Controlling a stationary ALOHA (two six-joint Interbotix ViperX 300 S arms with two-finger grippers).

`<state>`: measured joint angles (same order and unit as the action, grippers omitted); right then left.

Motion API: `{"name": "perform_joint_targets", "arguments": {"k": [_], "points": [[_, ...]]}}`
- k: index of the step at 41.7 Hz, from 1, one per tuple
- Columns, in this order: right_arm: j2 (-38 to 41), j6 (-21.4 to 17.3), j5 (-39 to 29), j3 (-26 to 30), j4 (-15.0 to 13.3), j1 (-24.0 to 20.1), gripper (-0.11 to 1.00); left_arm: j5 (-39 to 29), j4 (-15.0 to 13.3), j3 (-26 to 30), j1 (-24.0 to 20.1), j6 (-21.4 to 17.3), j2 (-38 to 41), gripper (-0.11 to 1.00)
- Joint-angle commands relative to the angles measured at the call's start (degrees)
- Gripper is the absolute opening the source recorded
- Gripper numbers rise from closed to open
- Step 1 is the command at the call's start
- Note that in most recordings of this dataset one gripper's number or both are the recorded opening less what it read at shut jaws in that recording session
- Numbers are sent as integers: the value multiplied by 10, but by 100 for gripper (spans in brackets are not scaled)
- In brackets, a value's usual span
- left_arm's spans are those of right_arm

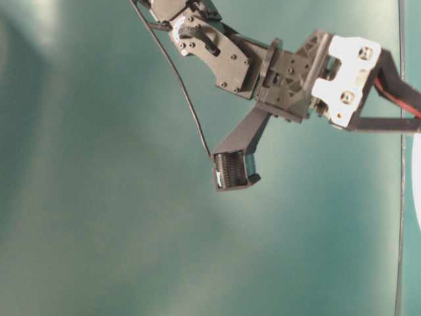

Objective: Scoop the yellow hexagonal prism block from the bowl with a spoon using the right arm.
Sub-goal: 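Lower the spoon into the bowl and scoop under the yellow block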

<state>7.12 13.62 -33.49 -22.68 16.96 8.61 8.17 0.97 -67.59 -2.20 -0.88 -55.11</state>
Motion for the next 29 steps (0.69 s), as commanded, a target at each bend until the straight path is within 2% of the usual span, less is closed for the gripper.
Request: {"name": "perform_joint_targets", "arguments": {"k": [1, 29], "points": [[-10, 1, 17, 14, 2, -2, 26, 5, 1, 11, -1, -1, 3, -1], [-11, 1, 69, 13, 2, -2, 26, 4, 1, 12, -1, -1, 3, -1]]}}
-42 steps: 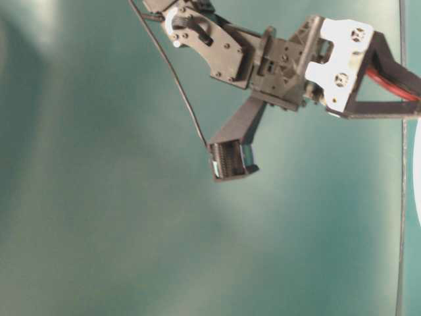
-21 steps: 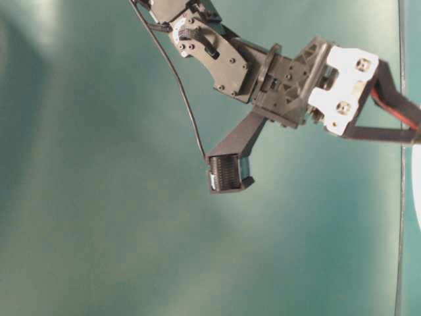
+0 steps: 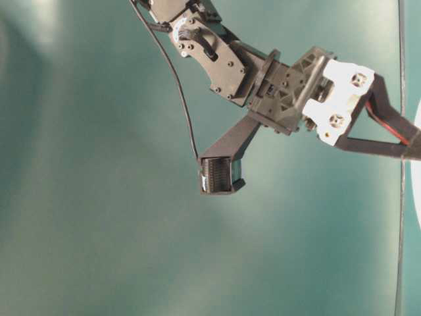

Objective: Scoop the yellow hexagonal prism block from the bowl with a spoon using the right arm.
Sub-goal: 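Lower the spoon into the bowl and scoop under the yellow block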

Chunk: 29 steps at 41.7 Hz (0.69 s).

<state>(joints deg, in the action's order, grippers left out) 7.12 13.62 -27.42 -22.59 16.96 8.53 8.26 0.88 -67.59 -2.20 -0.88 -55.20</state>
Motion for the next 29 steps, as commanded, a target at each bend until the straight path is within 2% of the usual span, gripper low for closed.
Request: {"name": "perform_joint_targets", "arguments": {"k": [1, 18, 29], "points": [[-11, 1, 11, 12, 2, -1, 26, 4, 2, 11, -1, -1, 4, -1], [-21, 1, 49, -6, 2, -1, 26, 2, 2, 11, -1, -1, 4, -1], [-40, -5, 86, -41, 8, -1, 26, 2, 2, 11, -1, -1, 4, -1]]}}
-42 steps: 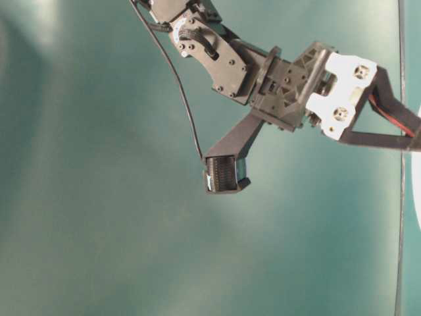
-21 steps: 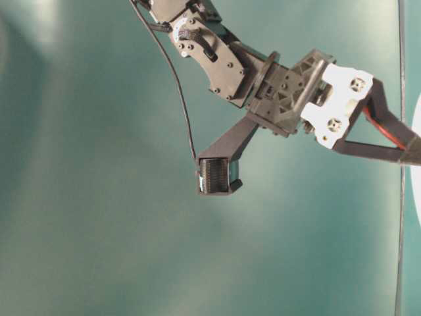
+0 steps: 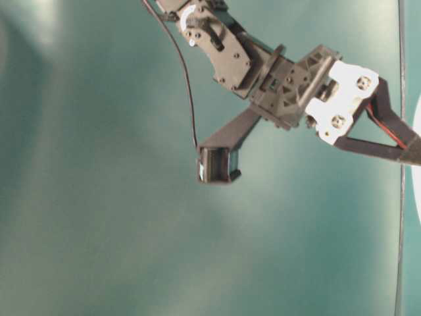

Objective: Scoop the yellow hexagonal prism block from the bowl with a spoon using the right arm.
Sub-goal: 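Lower the spoon into the bowl and scoop under the yellow block, then raise the spoon holding the yellow block up out of the bowl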

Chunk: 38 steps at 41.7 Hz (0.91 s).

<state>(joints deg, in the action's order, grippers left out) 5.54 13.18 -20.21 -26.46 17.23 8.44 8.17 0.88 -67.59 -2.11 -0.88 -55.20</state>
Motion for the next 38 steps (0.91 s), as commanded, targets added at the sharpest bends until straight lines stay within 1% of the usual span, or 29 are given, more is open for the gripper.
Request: {"name": "perform_joint_targets", "arguments": {"k": [1, 12, 21, 30, 38], "points": [[-26, -1, 18, -5, 7, -1, 26, 3, 2, 11, -2, -1, 3, 0], [-62, -1, 85, -62, 22, -9, 26, 3, 2, 11, -2, -2, 4, -1], [-94, -2, 140, -105, 42, -18, 26, 3, 2, 11, -2, -2, 4, -1], [-133, -2, 201, -151, 50, -34, 26, 3, 2, 11, -2, -1, 4, -1], [-183, -2, 248, -183, 50, -46, 26, 3, 2, 11, -2, -2, 4, -1]]}}
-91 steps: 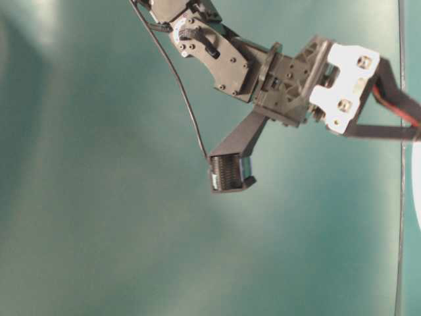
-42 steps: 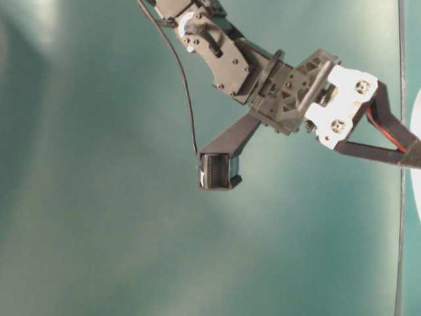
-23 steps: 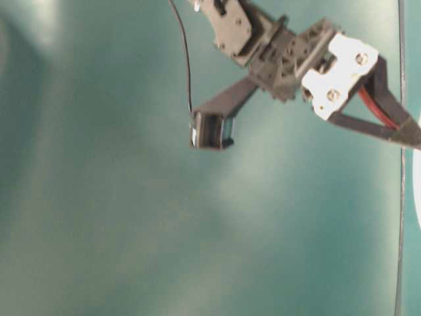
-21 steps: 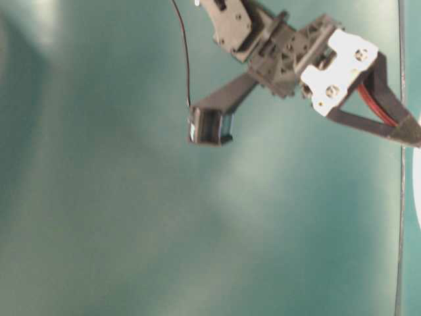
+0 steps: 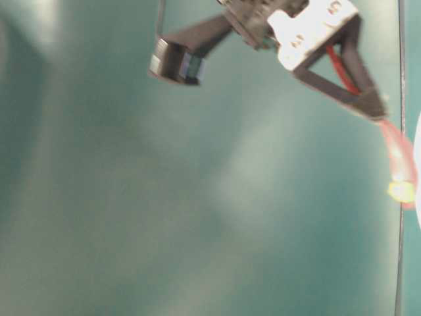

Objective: Scoop the yellow hexagonal prism block from the bowl with a spoon using the right arm.
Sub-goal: 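Raise the spoon holding the yellow block up out of the bowl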

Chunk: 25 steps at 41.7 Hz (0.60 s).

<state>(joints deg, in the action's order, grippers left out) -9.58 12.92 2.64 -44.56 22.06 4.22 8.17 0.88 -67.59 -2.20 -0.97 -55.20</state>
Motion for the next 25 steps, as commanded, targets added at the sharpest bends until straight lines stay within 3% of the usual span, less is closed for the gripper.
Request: {"name": "perform_joint_targets", "arguments": {"k": [1, 13, 25], "points": [[-40, 1, 25, -5, 2, -4, 26, 3, 2, 11, -1, -1, 4, -1], [-128, 6, 32, -18, -1, -4, 26, 3, 2, 12, -1, -1, 3, 0], [-162, 8, 28, -18, -2, -4, 26, 3, 2, 12, -1, -1, 2, -1]]}}
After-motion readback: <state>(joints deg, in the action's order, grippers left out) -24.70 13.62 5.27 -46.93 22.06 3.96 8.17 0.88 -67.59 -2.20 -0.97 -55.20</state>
